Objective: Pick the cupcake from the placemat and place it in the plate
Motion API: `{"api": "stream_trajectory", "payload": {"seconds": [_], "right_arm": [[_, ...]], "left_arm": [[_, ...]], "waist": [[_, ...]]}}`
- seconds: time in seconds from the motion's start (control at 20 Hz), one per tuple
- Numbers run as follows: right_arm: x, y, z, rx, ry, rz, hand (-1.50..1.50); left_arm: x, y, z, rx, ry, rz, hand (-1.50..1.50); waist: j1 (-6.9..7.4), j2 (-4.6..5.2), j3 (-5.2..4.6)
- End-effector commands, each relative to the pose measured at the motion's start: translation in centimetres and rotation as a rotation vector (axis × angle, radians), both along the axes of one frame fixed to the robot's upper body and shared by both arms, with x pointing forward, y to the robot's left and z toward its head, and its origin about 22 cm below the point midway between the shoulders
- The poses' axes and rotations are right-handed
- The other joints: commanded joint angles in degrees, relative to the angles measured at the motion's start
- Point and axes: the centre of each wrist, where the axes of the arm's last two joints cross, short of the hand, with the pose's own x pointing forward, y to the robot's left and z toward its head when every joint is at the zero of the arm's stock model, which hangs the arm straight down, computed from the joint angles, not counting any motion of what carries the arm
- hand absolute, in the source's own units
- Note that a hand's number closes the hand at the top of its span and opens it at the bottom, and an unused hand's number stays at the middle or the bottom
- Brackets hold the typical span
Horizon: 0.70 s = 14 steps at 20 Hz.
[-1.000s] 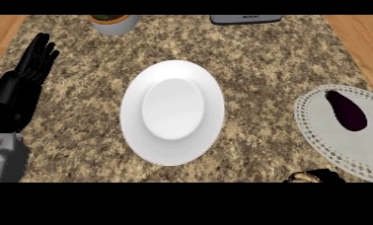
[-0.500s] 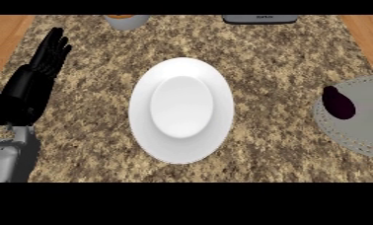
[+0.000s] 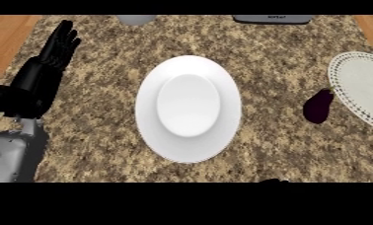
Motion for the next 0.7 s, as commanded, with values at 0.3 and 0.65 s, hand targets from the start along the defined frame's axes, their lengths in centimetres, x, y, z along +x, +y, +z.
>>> {"api": "stream_trajectory", "payload": {"seconds": [0.3,0.65], "right_arm": [[5.4,2.3,-1.2,0.179,0.087,-0.151,1.5],[11.2,2.5,-2.8,0.121,0.166,-0.181,1.5]], "left_arm": [[0.3,-2.0,0.3,-0.008,-0.022,-0.039,0.0],[0.7,-1.4,0.2,-0.003,-0.017,-0.035,0.0]], "waist": [[1.47,0.55,0.09],[2.99,0.79,0.08]]}}
